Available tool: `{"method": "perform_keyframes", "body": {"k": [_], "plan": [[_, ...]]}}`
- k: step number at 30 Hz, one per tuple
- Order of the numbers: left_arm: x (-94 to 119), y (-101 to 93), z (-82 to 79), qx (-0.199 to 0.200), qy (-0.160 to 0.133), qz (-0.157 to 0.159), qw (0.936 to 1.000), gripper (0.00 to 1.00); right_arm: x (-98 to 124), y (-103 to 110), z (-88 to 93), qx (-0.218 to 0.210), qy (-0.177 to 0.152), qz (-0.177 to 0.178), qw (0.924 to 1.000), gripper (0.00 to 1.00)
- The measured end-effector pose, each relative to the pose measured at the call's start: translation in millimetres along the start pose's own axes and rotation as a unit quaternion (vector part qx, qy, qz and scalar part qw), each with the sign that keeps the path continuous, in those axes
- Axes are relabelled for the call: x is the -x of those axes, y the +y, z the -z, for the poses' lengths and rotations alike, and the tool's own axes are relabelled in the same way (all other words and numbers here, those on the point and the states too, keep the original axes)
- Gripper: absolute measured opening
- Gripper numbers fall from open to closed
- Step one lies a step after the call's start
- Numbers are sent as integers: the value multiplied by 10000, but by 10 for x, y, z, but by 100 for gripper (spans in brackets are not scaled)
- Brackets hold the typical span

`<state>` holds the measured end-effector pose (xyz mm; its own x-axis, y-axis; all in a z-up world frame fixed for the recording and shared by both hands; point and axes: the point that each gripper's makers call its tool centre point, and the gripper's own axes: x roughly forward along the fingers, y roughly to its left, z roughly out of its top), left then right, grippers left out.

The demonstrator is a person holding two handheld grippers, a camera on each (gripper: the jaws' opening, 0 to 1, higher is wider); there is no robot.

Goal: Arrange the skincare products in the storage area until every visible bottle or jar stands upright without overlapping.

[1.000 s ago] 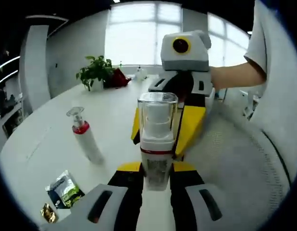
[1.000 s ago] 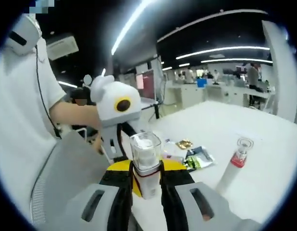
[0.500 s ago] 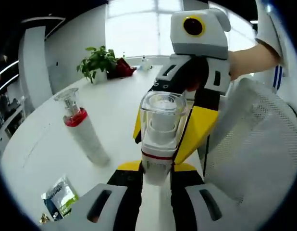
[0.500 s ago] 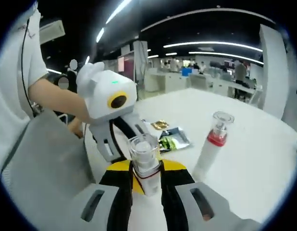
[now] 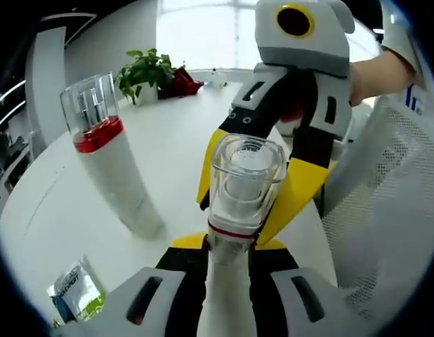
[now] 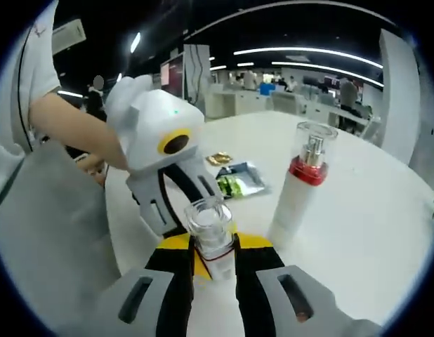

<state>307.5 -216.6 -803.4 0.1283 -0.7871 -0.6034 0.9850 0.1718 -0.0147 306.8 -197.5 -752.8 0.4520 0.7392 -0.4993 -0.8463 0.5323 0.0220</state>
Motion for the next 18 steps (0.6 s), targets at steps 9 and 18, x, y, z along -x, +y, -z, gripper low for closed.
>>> {"method": "perform_keyframes", "body": {"k": [9, 18], "plan": [[-47, 213, -55, 198, -201, 33, 9996, 25, -48, -179, -55, -22, -43, -17, 10000, 21], [-104, 352, -104, 385, -311, -19, 9988, 25, -122, -411, -98, 62, -7, -209, 9998, 21]]}}
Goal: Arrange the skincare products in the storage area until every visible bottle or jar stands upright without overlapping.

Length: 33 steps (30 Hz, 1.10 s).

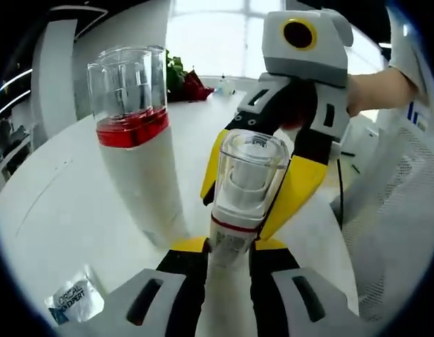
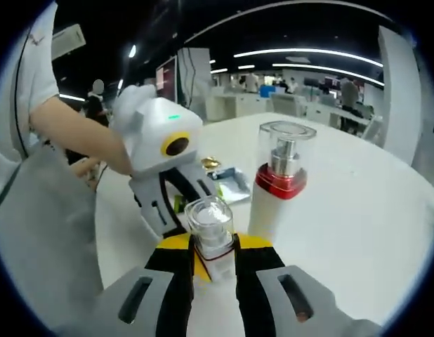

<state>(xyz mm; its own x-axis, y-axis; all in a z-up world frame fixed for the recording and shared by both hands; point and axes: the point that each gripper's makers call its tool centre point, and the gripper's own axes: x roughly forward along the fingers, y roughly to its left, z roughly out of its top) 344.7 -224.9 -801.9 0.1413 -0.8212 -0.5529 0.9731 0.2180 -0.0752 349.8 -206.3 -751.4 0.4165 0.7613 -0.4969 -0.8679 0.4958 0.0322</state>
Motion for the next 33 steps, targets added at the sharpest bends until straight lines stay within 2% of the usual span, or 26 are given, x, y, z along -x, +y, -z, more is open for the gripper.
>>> {"method": "perform_keyframes", "body": {"k": [7, 13, 24, 27, 33], "plan": [[-16, 128, 3, 213, -40, -87, 9997, 24, -16, -67, 2, 84, -7, 11, 10000, 20], [-15, 123, -7, 219, -38, -99, 9997, 24, -15, -66, -7, 94, -61, -23, 9999, 20], [-39, 104, -54, 84, 71, -636, 9979, 23, -29, -98, -9, 454, -11, -373, 9983, 20], [-37, 154, -30, 106, 122, -830, 9964, 23, -34, -93, -7, 484, -34, -449, 9978, 20], [-38, 137, -11, 191, 130, -949, 9952, 23, -41, -74, 15, 503, -2, -502, 9975, 21]]}}
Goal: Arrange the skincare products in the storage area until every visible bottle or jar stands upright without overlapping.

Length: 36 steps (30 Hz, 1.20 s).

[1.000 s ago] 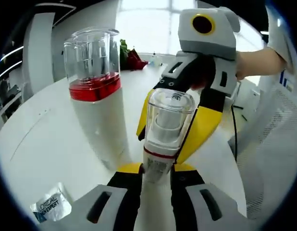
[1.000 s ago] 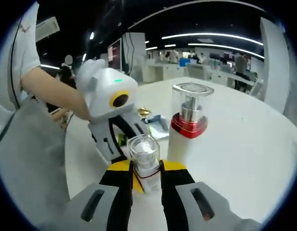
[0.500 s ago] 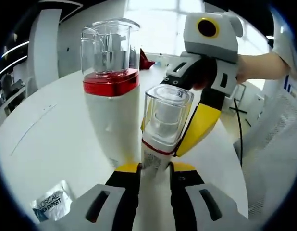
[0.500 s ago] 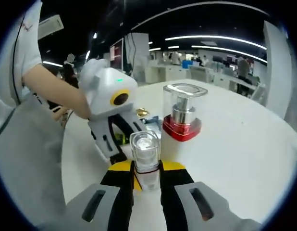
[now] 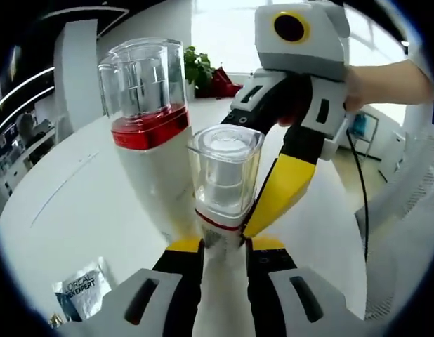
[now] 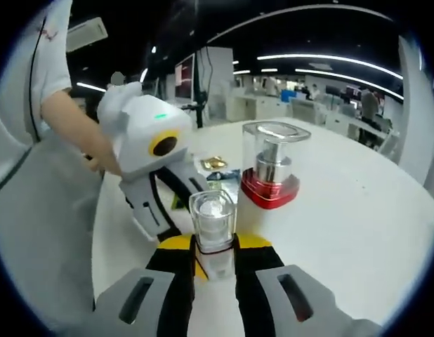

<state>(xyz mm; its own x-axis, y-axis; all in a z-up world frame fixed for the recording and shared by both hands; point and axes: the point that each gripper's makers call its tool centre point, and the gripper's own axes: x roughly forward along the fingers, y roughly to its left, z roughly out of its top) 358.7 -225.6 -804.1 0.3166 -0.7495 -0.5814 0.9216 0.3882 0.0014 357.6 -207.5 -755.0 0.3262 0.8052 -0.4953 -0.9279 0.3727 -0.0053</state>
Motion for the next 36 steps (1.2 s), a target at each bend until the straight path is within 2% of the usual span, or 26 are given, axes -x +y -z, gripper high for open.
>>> {"method": "perform_keyframes", "body": {"k": [10, 16, 26, 36], "plan": [[13, 35, 4, 73, -6, -242, 9997, 23, -13, -5, 26, 38, 67, -1, 10000, 23], [10, 33, 1, 87, -12, -188, 9998, 22, -5, 18, 31, -8, 76, 32, 10000, 23], [52, 14, -22, 103, -24, -138, 9998, 28, 43, 16, 48, -144, 88, 174, 9997, 27], [208, 69, 36, 199, 56, -185, 9996, 34, 148, 28, 131, -382, 200, 453, 9980, 39]]}}
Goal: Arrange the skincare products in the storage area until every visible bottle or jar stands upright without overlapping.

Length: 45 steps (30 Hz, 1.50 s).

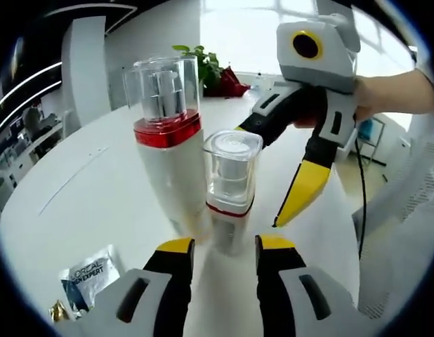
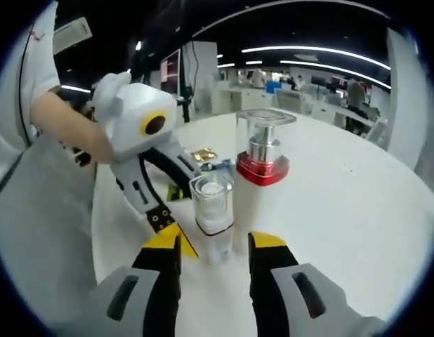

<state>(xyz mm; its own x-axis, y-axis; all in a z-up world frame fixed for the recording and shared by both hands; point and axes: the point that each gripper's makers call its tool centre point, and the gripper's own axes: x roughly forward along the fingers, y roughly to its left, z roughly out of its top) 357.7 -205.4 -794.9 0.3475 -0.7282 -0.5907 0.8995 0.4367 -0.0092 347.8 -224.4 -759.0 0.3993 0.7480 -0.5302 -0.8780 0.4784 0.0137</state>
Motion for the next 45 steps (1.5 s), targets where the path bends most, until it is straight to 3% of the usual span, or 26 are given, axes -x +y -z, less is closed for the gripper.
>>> {"method": "perform_keyframes", "body": {"k": [4, 10, 19, 24, 34, 40, 45], "plan": [[75, -6, 15, 61, 9, -38, 10000, 37, 42, 19, 7, -75, 79, 204, 9997, 51], [227, -42, 64, 215, 77, -137, 9996, 43, 105, 68, -32, -183, 57, 354, 9992, 58], [547, -49, 196, 550, 95, -314, 9980, 50, 121, 173, -100, -280, 72, 645, 9975, 69], [747, -14, 344, 780, 75, -440, 9960, 53, 131, 222, -83, -393, 98, 805, 9959, 78], [1169, 71, 551, 1196, -108, -846, 9892, 64, 186, 404, -117, -640, 100, 901, 9938, 82], [1384, 117, 704, 1273, -122, -1116, 9855, 84, 164, 490, -62, -569, 309, 929, 9936, 82], [1555, 37, 800, 1393, -105, -1211, 9828, 87, 198, 594, -114, -586, 278, 943, 9934, 83]]}}
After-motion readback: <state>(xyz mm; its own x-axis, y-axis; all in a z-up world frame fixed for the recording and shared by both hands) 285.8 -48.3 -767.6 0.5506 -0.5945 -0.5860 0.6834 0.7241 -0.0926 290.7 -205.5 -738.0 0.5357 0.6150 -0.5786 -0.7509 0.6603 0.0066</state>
